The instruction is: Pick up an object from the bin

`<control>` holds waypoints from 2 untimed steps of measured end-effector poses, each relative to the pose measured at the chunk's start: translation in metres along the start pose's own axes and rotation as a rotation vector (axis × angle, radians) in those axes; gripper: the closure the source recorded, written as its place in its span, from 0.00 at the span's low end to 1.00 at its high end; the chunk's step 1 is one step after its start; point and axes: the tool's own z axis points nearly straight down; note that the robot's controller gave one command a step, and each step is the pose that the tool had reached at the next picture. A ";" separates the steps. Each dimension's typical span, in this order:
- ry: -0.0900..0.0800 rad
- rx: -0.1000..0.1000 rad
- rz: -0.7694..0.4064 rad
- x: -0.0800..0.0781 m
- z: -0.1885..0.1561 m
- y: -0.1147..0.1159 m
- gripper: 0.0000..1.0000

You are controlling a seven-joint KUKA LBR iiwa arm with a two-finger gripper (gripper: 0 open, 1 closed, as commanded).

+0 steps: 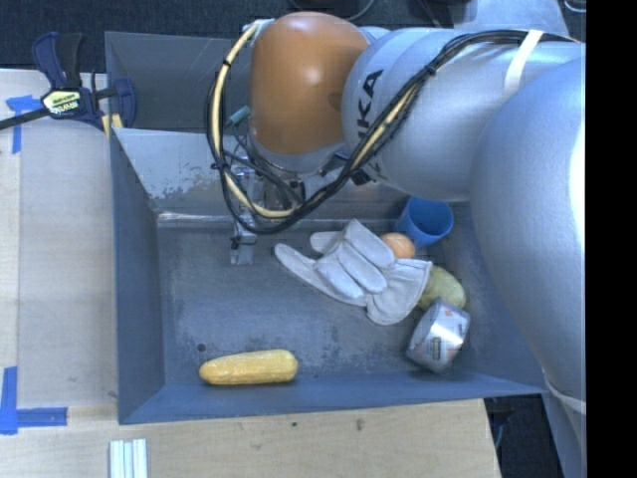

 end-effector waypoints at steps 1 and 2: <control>-0.008 -0.002 0.003 -0.002 -0.005 -0.001 0.00; -0.007 -0.002 0.011 0.007 0.027 -0.024 0.00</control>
Offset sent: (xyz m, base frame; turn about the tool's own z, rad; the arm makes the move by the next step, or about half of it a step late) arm -0.0114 -0.0351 -0.0427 0.0172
